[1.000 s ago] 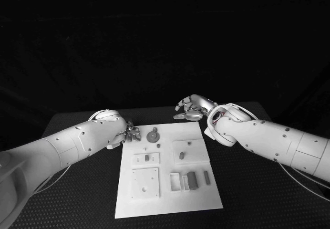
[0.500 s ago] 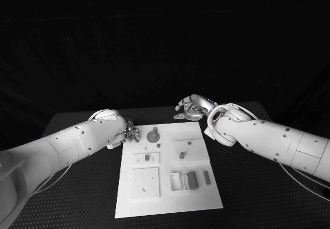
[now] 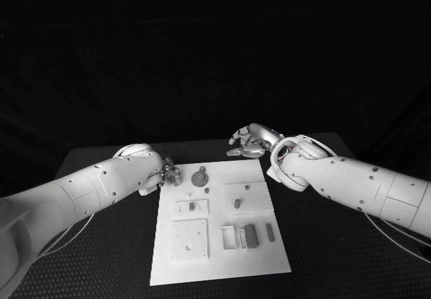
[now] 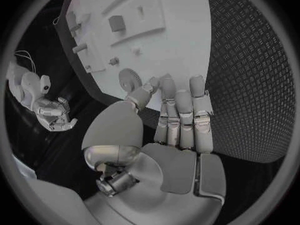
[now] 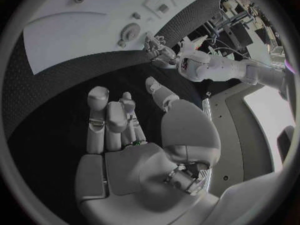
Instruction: Assemble the parts on the task board
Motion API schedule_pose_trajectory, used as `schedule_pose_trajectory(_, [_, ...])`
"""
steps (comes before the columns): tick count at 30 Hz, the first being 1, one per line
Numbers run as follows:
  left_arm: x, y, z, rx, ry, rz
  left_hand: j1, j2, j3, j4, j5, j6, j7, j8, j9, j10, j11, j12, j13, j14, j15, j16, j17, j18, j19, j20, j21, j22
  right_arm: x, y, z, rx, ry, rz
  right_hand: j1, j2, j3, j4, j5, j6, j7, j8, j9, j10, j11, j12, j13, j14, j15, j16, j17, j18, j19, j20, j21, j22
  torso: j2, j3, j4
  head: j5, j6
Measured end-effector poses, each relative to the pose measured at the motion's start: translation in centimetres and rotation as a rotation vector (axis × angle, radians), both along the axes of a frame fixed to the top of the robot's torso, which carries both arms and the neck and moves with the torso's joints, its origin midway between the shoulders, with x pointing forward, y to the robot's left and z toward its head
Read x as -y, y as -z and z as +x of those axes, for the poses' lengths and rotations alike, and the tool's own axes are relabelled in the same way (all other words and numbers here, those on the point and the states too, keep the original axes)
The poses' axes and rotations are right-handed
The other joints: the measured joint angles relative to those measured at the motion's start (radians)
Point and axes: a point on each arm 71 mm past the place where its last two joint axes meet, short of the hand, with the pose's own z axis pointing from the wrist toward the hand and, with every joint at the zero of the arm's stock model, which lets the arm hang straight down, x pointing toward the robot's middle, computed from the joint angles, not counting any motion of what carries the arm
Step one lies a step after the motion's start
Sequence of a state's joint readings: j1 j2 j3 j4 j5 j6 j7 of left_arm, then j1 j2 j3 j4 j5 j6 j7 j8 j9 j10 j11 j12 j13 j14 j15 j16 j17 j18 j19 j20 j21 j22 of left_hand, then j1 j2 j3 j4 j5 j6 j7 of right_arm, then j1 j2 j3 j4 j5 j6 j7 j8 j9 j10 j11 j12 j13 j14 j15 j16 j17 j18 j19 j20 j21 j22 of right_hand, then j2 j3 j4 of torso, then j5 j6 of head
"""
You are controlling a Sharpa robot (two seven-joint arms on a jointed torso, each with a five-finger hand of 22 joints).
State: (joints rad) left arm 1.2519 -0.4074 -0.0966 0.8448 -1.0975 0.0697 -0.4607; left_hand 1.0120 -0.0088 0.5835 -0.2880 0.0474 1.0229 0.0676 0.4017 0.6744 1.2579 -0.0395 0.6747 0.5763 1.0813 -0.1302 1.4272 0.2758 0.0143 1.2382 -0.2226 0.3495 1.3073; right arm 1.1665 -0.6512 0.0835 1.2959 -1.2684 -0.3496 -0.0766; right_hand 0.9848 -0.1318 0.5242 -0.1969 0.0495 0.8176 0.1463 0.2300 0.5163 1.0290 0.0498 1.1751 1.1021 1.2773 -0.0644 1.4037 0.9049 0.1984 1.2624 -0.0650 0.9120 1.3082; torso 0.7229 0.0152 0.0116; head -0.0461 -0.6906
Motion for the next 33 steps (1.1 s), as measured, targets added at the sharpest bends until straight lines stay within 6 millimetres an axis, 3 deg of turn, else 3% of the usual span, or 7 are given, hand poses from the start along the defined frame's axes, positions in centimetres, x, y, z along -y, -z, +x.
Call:
schedule_pose_trajectory(12, [-0.7, 0.1, -0.1, -0.021, -0.036, -0.040, -0.004, 0.012, 0.000, 0.000, 0.000, 0.005, -0.005, 0.002, 0.000, 0.004, -0.002, 0.006, 0.001, 0.006, -0.002, 0.001, 0.002, 0.000, 0.003, -0.002, 0.008, 0.001, 0.1, 0.0, 0.0, -0.001, 0.002, 0.000, 0.000, 0.000, -0.001, 0.001, 0.000, 0.001, 0.001, 0.000, 0.000, 0.000, 0.000, 0.000, 0.000, 0.000, 0.000, 0.000, 0.000, 0.000, 0.003, 0.000, -0.004, 0.000, 0.000, -0.0007, 0.0016, 0.002, 0.001])
schedule_pose_trajectory(15, [-0.7, 0.2, -0.2, -0.025, -0.038, -0.047, 0.020, 0.041, -0.001, 0.001, 0.000, 0.006, -0.005, 0.010, 0.000, 0.007, -0.005, 0.006, 0.001, 0.015, -0.007, 0.001, 0.002, 0.000, 0.014, -0.011, 0.008, 0.001, 0.1, 0.0, 0.0, -0.001, 0.002, 0.000, 0.000, 0.000, -0.001, 0.001, 0.000, 0.001, 0.001, 0.000, 0.000, 0.000, 0.000, 0.000, 0.000, 0.000, 0.000, 0.000, 0.000, 0.000, 0.004, 0.001, -0.004, 0.000, 0.000, -0.0012, 0.0016, 0.003, 0.002])
schedule_pose_trajectory(33, [-2.2, -0.1, -1.7, -0.058, -0.088, -0.140, 0.020, 0.041, -0.003, 0.000, -0.001, 0.006, -0.005, 0.009, 0.006, 0.008, -0.006, 0.006, 0.001, 0.020, -0.009, 0.005, 0.004, 0.000, 0.017, -0.013, 0.012, 0.001, 0.7, 0.0, 0.0, -0.002, 0.012, -0.002, 0.000, 0.000, -0.001, 0.001, 0.000, 0.001, 0.001, 0.000, 0.000, 0.000, 0.000, 0.000, -0.001, 0.000, 0.000, 0.000, 0.000, 0.000, 0.001, -0.001, -0.004, 0.000, -0.004, -0.0007, 0.0042, 0.009, 0.007])
